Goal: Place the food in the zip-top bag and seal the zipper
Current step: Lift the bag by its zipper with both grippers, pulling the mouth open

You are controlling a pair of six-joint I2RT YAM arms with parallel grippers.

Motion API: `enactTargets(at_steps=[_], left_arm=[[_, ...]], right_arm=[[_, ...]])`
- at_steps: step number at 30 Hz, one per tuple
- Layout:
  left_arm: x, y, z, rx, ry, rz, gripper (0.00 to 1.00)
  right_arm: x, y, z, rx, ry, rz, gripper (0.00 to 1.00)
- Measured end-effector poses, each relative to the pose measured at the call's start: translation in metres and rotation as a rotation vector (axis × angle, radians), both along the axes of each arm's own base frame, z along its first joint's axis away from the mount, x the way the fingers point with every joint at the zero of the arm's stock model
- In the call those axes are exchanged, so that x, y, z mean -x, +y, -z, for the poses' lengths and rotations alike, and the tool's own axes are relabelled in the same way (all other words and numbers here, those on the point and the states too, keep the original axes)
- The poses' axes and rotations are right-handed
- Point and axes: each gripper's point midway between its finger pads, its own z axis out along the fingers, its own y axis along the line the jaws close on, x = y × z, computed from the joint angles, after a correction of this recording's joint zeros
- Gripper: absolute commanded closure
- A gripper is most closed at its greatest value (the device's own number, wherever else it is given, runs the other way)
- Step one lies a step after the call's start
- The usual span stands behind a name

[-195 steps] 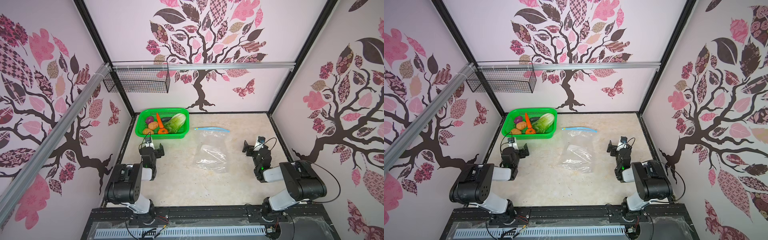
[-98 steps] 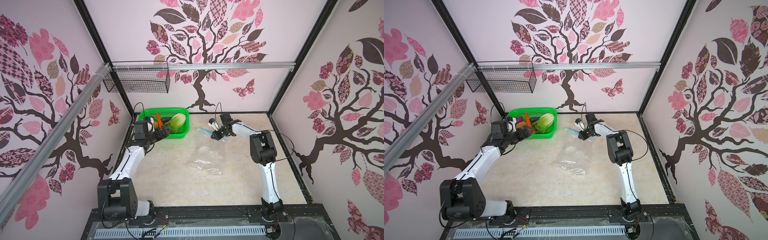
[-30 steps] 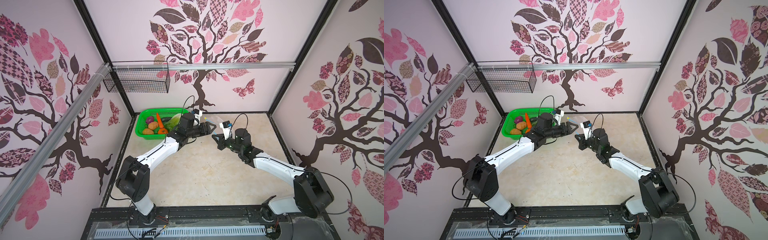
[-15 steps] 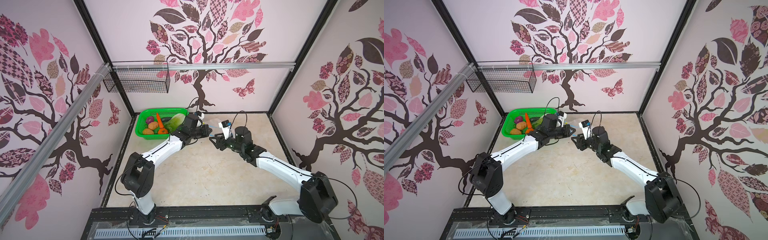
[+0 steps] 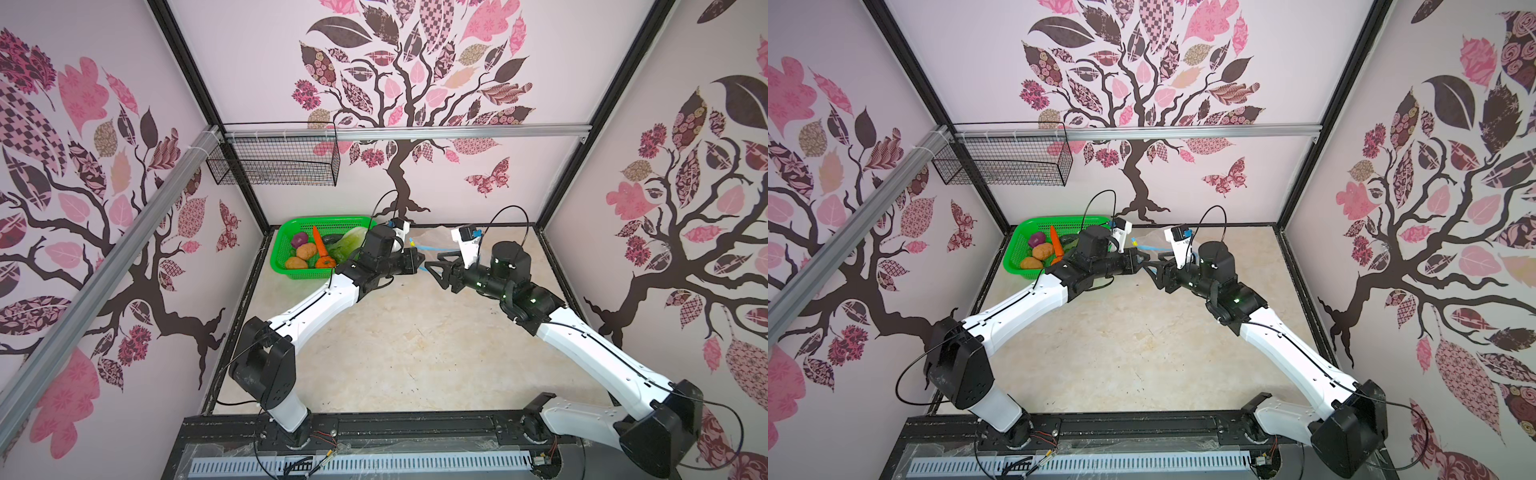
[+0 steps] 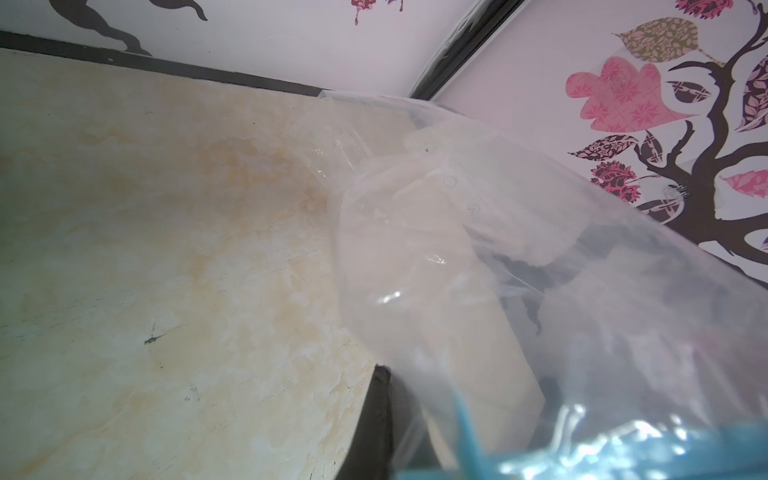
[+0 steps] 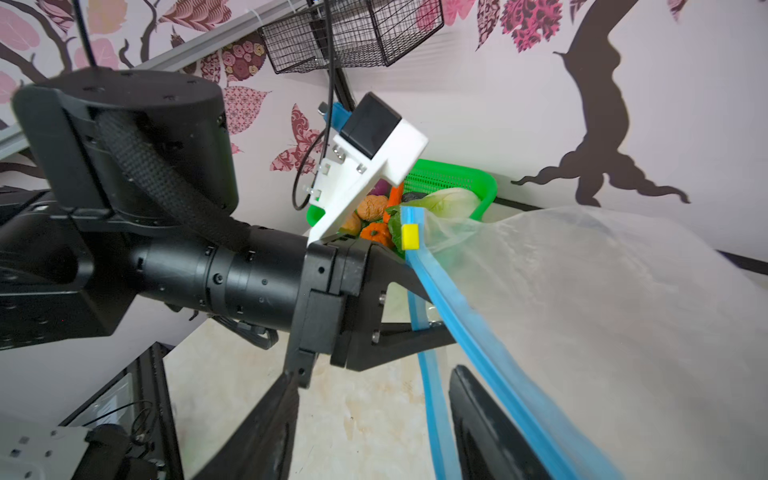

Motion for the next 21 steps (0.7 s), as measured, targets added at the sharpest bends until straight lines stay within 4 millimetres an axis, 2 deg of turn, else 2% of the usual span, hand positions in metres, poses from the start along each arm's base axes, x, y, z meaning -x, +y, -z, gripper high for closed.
enactTargets(at_steps=[5,10,15,21], left_arm=[[-0.004,0.003,-0.001,0.017,0.009,-0.017,1.00],[-0.002,0.003,0.007,0.032,0.034,-0.021,1.00],[0.001,0.004,0.012,0.036,0.049,-0.018,1.00],[0.002,0.008,0.004,0.030,0.027,-0.031,1.00]], right_arm=[[0.009,0.028,0.006,-0.094,0.073,-0.168,0.46],[0.025,0.041,0.017,-0.189,0.117,-0.296,0.46],[0.025,0.043,0.005,-0.195,0.079,-0.320,0.48],[0.015,0.031,-0.033,-0.123,-0.056,-0.228,0.54]])
